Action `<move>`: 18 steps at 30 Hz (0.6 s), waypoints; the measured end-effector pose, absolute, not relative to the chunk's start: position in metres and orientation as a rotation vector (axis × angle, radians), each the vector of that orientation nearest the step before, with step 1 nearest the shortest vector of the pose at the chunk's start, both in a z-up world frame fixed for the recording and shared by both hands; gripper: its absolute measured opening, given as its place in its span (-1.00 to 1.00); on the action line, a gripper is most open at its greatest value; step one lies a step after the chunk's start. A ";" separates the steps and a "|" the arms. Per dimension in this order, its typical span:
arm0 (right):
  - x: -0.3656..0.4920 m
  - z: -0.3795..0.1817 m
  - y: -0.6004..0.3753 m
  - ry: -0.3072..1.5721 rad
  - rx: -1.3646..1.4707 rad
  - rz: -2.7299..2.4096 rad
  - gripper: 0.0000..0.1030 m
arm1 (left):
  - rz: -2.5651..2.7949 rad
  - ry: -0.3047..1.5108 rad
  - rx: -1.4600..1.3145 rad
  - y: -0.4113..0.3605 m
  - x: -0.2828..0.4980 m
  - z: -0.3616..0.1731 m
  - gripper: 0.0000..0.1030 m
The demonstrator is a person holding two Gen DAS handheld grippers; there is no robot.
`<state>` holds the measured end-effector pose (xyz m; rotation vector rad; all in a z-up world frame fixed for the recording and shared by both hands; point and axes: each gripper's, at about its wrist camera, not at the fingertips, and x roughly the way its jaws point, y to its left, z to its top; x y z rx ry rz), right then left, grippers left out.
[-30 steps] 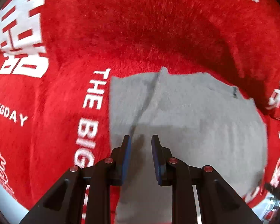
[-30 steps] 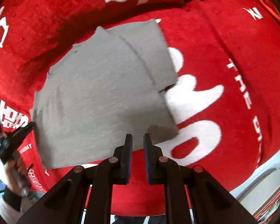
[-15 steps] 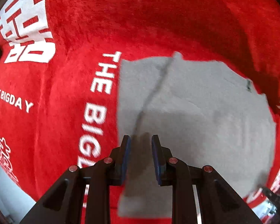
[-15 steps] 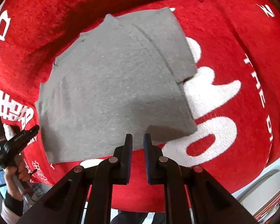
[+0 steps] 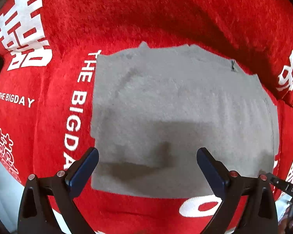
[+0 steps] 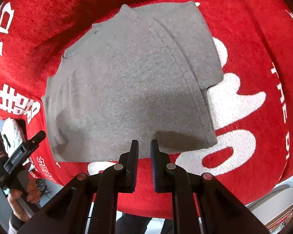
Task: Fold small clothes
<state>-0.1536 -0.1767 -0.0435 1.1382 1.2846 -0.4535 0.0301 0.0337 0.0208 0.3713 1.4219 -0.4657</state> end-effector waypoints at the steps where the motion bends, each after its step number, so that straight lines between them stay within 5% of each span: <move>1: -0.153 -0.045 -0.177 1.289 1.138 -0.449 -0.69 | -0.462 1.423 0.376 0.033 0.028 0.020 0.95; 3: -0.151 -0.048 -0.175 1.302 1.137 -0.445 -0.10 | -0.449 1.424 0.382 0.033 0.023 0.018 0.95; 5: -0.148 -0.049 -0.172 1.312 1.131 -0.454 0.24 | -0.444 1.416 0.394 0.034 0.018 0.017 0.95; 13: -0.130 -0.049 -0.149 1.303 1.126 -0.494 0.29 | -0.464 1.459 0.416 0.047 0.015 0.003 0.95; 18: -0.116 -0.044 -0.117 1.260 1.160 -0.509 0.50 | -0.516 1.472 0.440 0.060 0.025 0.000 0.95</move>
